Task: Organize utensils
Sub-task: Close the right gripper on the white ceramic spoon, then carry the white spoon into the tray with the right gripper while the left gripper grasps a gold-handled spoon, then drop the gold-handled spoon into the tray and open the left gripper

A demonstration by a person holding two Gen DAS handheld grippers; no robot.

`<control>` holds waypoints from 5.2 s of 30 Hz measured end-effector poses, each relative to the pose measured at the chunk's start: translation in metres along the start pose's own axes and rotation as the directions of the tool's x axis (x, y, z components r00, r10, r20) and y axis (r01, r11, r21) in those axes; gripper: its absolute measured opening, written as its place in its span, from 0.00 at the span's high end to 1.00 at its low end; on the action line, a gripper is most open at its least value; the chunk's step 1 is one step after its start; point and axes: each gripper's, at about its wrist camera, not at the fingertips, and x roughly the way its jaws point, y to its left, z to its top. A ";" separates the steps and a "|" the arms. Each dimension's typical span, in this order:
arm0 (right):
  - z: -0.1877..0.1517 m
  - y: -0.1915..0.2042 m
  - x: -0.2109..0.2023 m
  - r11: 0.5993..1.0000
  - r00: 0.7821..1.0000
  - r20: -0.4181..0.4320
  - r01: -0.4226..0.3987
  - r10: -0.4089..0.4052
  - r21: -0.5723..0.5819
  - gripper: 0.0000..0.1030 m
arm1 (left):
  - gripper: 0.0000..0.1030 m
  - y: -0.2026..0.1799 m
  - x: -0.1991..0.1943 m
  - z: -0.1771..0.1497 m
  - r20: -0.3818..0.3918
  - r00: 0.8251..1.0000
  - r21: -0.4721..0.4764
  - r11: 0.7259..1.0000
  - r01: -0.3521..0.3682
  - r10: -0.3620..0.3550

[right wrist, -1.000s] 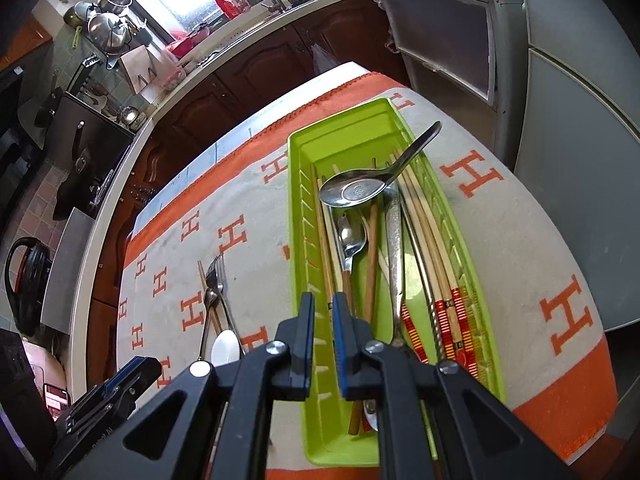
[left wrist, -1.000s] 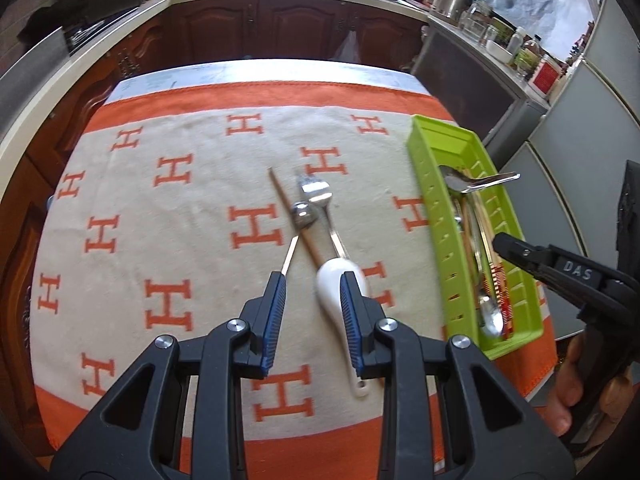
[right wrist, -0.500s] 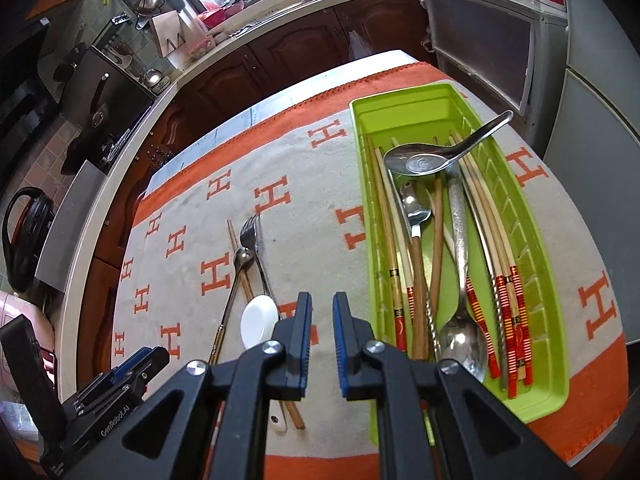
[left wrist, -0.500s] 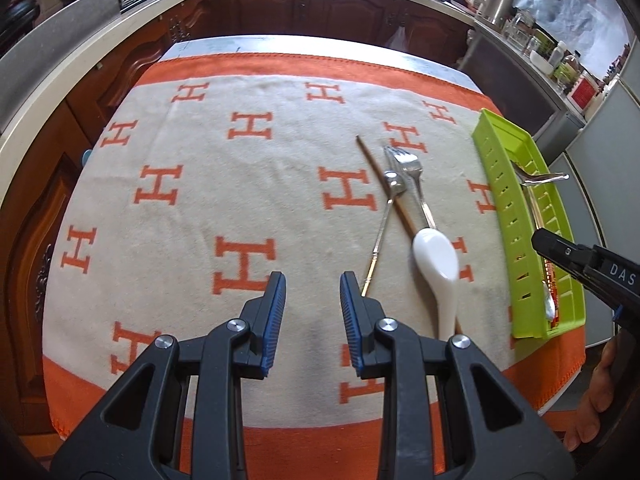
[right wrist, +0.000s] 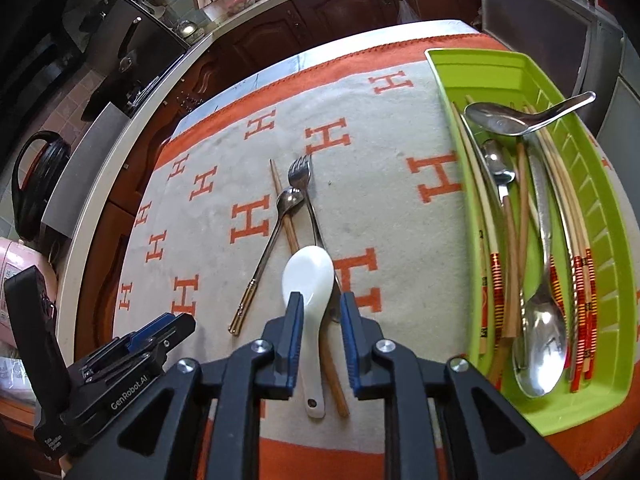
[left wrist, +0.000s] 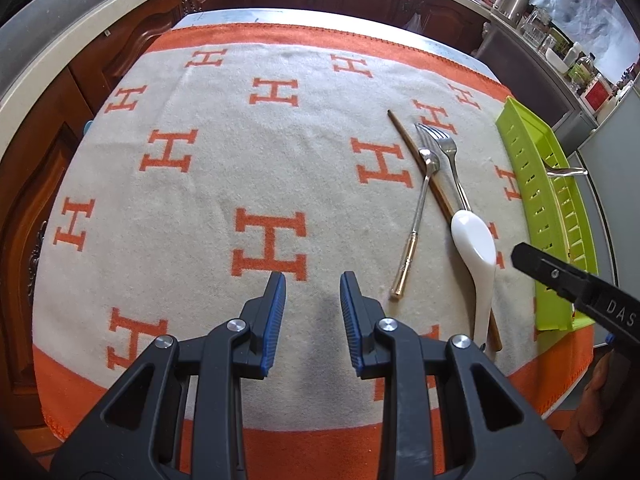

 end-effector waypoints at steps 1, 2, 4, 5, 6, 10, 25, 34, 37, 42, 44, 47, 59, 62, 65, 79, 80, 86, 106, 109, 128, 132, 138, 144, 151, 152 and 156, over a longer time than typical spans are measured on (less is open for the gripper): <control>-0.001 0.000 0.003 1.000 1.000 -0.008 -0.003 0.003 -0.001 0.78 | 0.76 -0.001 0.002 -0.001 -0.004 1.000 0.003 1.000 0.001 -0.001; -0.002 -0.001 0.005 1.000 1.000 -0.016 -0.007 0.007 0.000 0.78 | 0.76 -0.003 0.003 -0.001 -0.007 1.000 0.007 1.000 0.002 -0.002; -0.005 -0.002 0.010 1.000 0.999 -0.030 -0.030 0.030 0.006 0.76 | 0.76 -0.005 0.005 -0.002 -0.010 1.000 0.015 1.000 0.005 -0.005; -0.005 -0.001 0.012 0.999 0.999 -0.038 -0.036 0.036 0.005 0.75 | 0.76 -0.006 0.005 -0.002 -0.012 1.000 0.018 1.000 0.005 -0.005; -0.006 -0.001 0.014 0.999 0.998 -0.044 -0.043 0.044 0.005 0.75 | 0.76 -0.007 0.006 -0.002 -0.013 1.000 0.021 1.000 0.005 -0.005; -0.007 -0.001 0.016 0.998 0.997 -0.041 -0.060 0.060 0.004 0.75 | 0.76 -0.009 0.008 -0.002 -0.017 1.000 0.026 1.000 0.009 -0.009; -0.017 0.028 0.020 0.983 0.998 0.052 0.035 -0.026 -0.178 0.79 | 0.76 -0.011 0.013 -0.001 -0.021 1.000 0.027 1.000 0.008 -0.007; -0.022 0.042 0.021 0.968 0.999 0.037 -0.001 0.011 -0.249 0.79 | 0.76 -0.011 0.014 0.000 -0.018 1.000 0.034 0.999 0.004 -0.004; -0.019 0.035 0.027 0.978 0.999 0.006 -0.045 0.047 -0.203 0.78 | 0.76 -0.012 0.014 0.000 -0.017 1.000 0.035 0.999 0.003 -0.003; -0.013 0.027 0.035 0.981 0.991 -0.014 -0.136 0.136 -0.141 0.78 | 0.76 -0.012 0.015 0.000 -0.016 1.000 0.036 0.999 0.003 -0.002; -0.013 0.027 0.039 0.978 0.986 -0.026 -0.166 0.164 -0.123 0.78 | 0.75 -0.012 0.015 0.001 -0.015 1.000 0.038 0.999 0.000 0.000; -0.012 0.025 0.042 0.967 0.972 -0.042 -0.233 0.230 -0.100 0.78 | 0.75 -0.013 0.015 0.001 -0.014 1.000 0.040 0.999 -0.001 0.002; -0.013 0.023 0.029 0.942 0.946 -0.025 -0.324 0.323 -0.086 0.93 | 0.75 -0.015 0.017 0.005 -0.022 1.000 0.055 0.998 -0.010 0.011; -0.008 0.014 0.013 0.940 0.942 0.015 -0.334 0.336 -0.063 0.93 | 0.75 -0.016 0.018 0.013 -0.024 1.000 0.058 0.998 0.016 -0.014; -0.001 0.001 -0.006 0.940 0.938 0.068 -0.337 0.340 -0.048 0.93 | 0.75 -0.021 0.020 0.024 -0.027 0.998 0.076 0.995 0.063 -0.061; 0.028 -0.089 -0.075 0.973 0.941 0.288 -0.210 0.175 0.094 0.93 | 0.75 -0.066 0.047 0.048 -0.022 0.996 0.222 0.971 0.094 -0.091; 0.028 -0.094 -0.075 0.974 0.944 0.290 -0.197 0.158 0.108 0.93 | 0.75 -0.069 0.048 0.048 -0.017 0.997 0.237 0.968 0.082 -0.080; 0.031 -0.124 -0.075 0.978 0.963 0.266 -0.099 0.047 0.186 0.93 | 0.97 -0.089 0.054 0.047 -0.001 1.000 0.348 0.937 0.022 -0.023; 0.027 -0.141 -0.074 0.971 0.973 0.214 0.037 -0.089 0.238 0.92 | 0.98 -0.105 -0.017 0.060 -0.003 0.962 0.138 0.953 0.270 -0.272; 0.026 -0.140 -0.081 0.971 0.968 0.233 0.036 -0.093 0.238 0.92 | 0.98 -0.134 -0.028 0.061 -0.007 0.951 0.165 0.938 0.306 -0.309; 0.015 -0.141 -0.098 0.970 0.958 0.258 0.065 -0.127 0.234 0.92 | 0.98 -0.257 0.018 0.036 -0.106 0.965 0.296 0.918 0.263 -0.241; 0.014 -0.136 -0.097 0.972 0.959 0.256 0.068 -0.126 0.224 0.92 | 0.96 -0.248 0.005 0.033 -0.092 0.965 0.314 0.913 0.261 -0.245; 0.013 -0.121 -0.093 0.980 0.963 0.245 0.063 -0.110 0.190 0.92 | 0.81 -0.214 -0.021 0.030 -0.048 0.974 0.313 0.923 0.225 -0.221; 0.012 -0.099 -0.090 0.988 0.968 0.233 0.055 -0.087 0.142 0.92 | 0.80 -0.168 -0.033 0.030 -0.002 0.987 0.263 0.952 0.158 -0.163; 0.010 -0.063 -0.081 0.997 0.976 0.209 0.046 -0.058 0.062 0.92 | 0.80 -0.102 -0.040 0.032 0.037 0.995 0.156 0.984 0.087 -0.094; 0.010 -0.059 -0.079 0.998 0.977 0.205 0.044 -0.054 0.051 0.92 | 0.80 -0.094 -0.039 0.032 0.040 0.996 0.142 0.987 0.080 -0.086; 0.011 -0.037 -0.071 0.999 0.983 0.182 0.041 -0.039 -0.005 0.92 | 0.80 -0.060 -0.039 0.032 0.051 0.997 0.082 0.995 0.050 -0.055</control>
